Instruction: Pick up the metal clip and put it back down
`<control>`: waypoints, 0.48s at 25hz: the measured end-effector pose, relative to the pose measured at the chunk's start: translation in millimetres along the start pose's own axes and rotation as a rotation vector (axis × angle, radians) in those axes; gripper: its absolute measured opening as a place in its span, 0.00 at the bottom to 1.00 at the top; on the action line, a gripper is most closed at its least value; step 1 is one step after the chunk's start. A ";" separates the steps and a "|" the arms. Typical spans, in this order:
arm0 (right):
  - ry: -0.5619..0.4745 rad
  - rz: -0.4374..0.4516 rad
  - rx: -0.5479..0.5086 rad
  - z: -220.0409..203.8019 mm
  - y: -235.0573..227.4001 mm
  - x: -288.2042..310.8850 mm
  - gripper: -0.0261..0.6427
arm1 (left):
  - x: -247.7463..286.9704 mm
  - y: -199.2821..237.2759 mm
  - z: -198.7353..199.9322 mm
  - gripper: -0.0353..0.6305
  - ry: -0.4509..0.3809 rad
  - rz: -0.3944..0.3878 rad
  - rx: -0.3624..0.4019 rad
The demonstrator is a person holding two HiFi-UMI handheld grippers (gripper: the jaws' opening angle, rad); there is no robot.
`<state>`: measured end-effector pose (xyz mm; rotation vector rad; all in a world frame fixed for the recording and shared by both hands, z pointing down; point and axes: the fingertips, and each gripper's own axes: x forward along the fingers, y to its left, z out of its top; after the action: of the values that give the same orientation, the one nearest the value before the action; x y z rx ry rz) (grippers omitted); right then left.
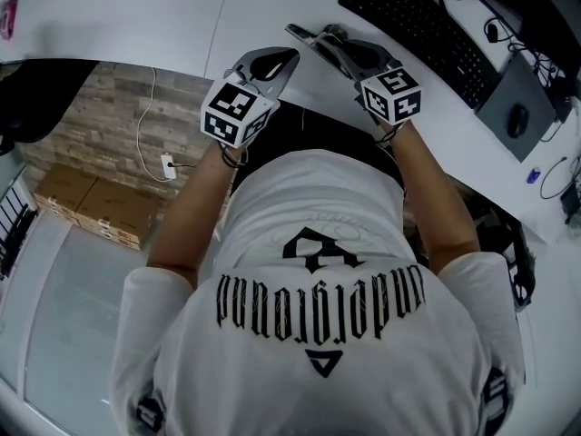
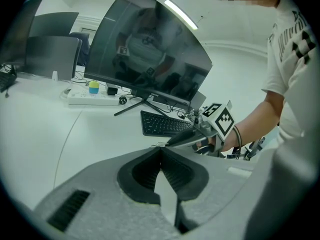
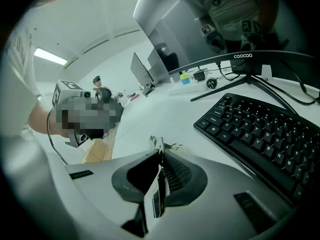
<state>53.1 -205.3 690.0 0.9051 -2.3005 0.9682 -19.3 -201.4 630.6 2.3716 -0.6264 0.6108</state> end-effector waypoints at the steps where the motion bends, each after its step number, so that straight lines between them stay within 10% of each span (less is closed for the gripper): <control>1: -0.001 0.000 -0.002 0.7 -0.7 1.0 0.08 | 0.9 -0.5 -0.6 0.07 0.001 -0.001 -0.001; 12: 0.012 0.007 -0.018 2.8 -7.2 6.0 0.09 | 4.7 -1.2 -1.0 0.07 0.007 -0.002 -0.007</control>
<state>53.8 -213.5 695.2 0.8823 -2.3001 0.9520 -15.2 -201.3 633.4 2.3621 -0.6226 0.6142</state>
